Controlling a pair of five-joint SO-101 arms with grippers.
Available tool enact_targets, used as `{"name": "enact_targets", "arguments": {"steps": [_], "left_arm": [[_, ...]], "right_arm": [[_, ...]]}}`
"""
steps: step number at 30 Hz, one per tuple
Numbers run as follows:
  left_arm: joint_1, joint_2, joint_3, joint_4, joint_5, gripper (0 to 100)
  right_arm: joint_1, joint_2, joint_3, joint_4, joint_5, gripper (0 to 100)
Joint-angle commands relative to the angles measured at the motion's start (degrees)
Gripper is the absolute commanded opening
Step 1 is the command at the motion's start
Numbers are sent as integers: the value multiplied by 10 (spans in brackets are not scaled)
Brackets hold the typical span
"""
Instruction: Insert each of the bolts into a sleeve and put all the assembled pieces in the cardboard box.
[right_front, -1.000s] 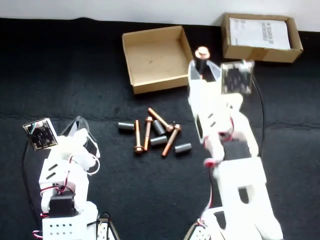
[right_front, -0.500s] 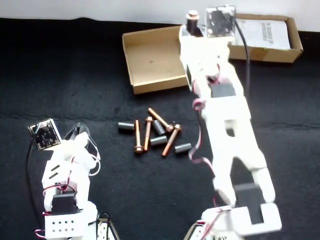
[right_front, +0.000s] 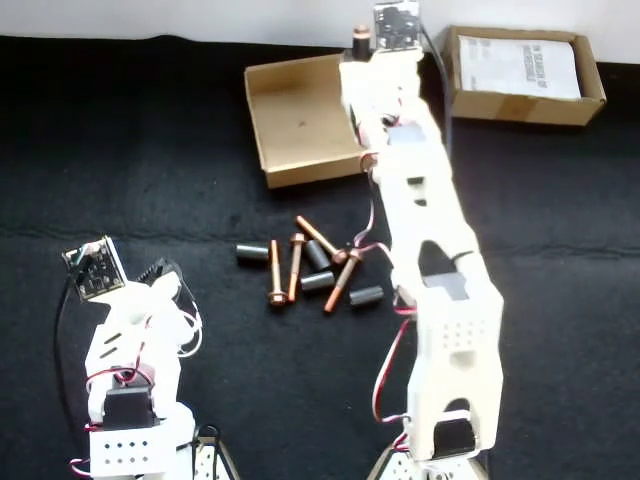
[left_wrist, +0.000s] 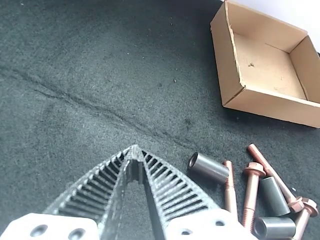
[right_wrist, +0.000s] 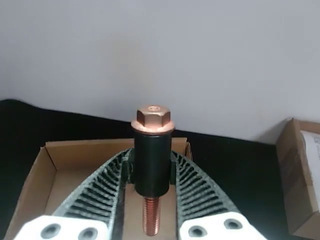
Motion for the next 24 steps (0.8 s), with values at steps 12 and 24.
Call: {"name": "enact_targets", "arguments": {"steps": [12, 24], "left_arm": [[0, -1, 9, -7, -3, 17], [0, -1, 9, -7, -3, 17]], "right_arm": [[-5, 201, -355, 306, -2, 9], [-7, 207, -482, 499, 35, 274]]}}
